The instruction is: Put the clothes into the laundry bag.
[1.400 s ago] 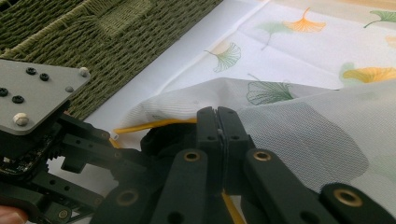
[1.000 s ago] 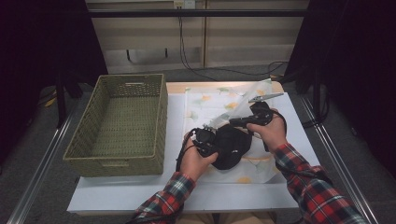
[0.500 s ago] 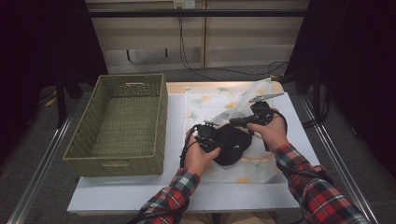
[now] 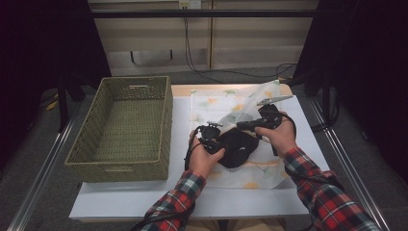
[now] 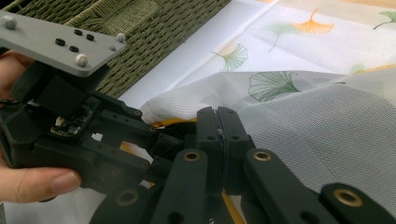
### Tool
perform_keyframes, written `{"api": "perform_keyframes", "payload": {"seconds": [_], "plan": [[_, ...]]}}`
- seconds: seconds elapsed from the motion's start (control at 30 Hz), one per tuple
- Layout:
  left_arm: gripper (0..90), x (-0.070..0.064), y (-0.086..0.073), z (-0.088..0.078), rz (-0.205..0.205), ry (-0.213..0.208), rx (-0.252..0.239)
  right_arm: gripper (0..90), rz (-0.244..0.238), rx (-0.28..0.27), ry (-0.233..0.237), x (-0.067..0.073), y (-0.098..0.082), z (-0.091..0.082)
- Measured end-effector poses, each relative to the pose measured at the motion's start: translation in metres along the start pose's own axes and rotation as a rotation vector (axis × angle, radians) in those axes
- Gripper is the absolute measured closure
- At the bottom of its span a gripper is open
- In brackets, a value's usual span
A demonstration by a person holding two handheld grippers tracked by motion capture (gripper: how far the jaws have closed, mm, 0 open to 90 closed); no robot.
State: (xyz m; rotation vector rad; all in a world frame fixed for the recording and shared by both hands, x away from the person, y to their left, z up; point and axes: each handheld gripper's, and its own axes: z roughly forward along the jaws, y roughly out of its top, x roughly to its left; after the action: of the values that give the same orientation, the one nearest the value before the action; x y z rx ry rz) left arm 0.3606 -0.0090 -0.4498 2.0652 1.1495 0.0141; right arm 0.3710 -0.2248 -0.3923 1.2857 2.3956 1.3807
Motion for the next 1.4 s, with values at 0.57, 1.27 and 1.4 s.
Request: {"api": "perform_keyframes", "payload": {"seconds": [0.57,1.27,1.4], "plan": [[70.4,0.008,0.010,-0.005,0.028,0.071,-0.068,89.8,0.000,0.001,0.010,0.002,-0.001,-0.001],[40.4,0.006,-0.004,-0.017,0.088,-0.009,0.012,89.7,0.003,0.014,-0.008,0.003,-0.005,0.005],[49.0,0.006,-0.003,-0.022,0.085,-0.012,0.026,89.8,0.003,0.013,-0.010,0.003,-0.006,0.006]]}}
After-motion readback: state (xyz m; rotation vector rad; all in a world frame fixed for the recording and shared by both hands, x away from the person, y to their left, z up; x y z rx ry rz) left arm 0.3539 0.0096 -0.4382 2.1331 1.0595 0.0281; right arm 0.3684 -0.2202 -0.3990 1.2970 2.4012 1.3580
